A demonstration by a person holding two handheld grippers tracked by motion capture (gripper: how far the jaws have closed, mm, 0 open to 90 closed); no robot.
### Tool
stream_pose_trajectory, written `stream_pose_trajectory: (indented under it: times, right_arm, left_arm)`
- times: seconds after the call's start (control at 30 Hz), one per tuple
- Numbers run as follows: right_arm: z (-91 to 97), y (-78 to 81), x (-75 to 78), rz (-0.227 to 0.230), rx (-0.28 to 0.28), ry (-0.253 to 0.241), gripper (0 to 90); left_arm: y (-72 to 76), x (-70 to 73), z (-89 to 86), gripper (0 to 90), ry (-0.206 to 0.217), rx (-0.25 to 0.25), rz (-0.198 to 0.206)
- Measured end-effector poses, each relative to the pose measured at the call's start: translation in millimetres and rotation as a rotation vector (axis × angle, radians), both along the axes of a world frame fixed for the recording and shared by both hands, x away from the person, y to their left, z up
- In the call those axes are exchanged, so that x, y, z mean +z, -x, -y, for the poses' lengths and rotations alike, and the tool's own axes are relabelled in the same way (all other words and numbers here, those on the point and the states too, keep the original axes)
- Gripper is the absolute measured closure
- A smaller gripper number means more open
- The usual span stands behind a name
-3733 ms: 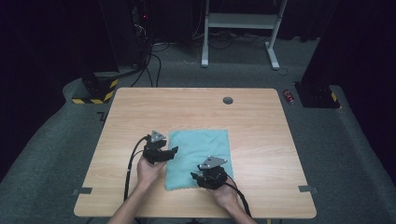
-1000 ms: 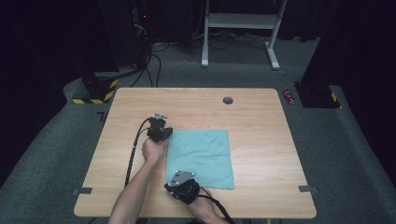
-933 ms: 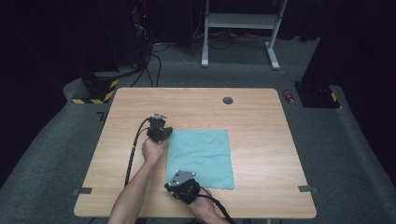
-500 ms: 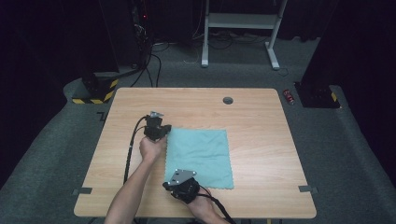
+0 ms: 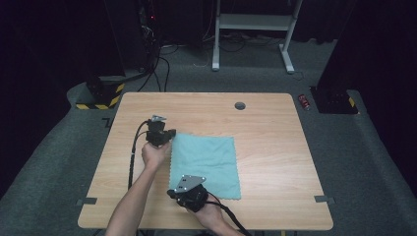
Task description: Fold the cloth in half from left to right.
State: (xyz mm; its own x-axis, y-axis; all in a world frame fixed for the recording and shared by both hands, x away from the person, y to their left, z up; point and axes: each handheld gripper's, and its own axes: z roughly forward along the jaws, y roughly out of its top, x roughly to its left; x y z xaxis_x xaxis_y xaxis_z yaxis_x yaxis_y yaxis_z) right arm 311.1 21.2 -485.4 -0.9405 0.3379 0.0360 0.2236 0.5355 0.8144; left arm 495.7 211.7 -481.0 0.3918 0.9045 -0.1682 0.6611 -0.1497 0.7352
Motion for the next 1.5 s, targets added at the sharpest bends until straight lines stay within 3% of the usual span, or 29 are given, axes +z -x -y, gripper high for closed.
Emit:
stream_pose_trajectory:
  times: [0.1,0.2,0.43,0.57,0.93,1.2,1.37,1.5]
  right_arm:
    - [-3.1,0.4,3.9,0.001,0.004,-0.012,90.0]
    - [-6.3,0.6,9.6,0.005,0.011,-0.027,90.0]
    - [-8.0,0.8,19.8,0.013,0.024,-0.073,90.0]
    - [-2.8,2.3,16.0,0.006,0.013,-0.078,90.0]
    - [22.2,2.5,2.1,-0.007,-0.040,-0.065,90.0]
    - [40.6,4.3,-7.6,-0.012,-0.089,-0.045,90.0]
    - [53.1,4.1,-13.6,-0.018,-0.119,-0.032,90.0]
    - [62.6,2.7,-16.1,-0.028,-0.148,-0.038,90.0]
  left_arm:
    - [1.0,11.9,-2.0,90.0,0.000,-0.011,0.026]
    - [1.4,20.0,-3.2,90.0,-0.037,-0.022,0.025]
    - [5.1,31.8,-14.1,90.0,-0.047,-0.005,0.034]
    - [5.2,30.5,-11.6,90.0,-0.052,-0.009,0.032]
    - [-2.8,13.3,21.6,90.0,-0.057,-0.059,0.021]
    - [-8.6,8.5,42.7,90.0,-0.074,-0.094,0.018]
    - [-10.3,3.4,55.7,90.0,-0.051,-0.112,0.012]
    - [-10.9,4.0,63.5,90.0,-0.056,-0.128,0.016]
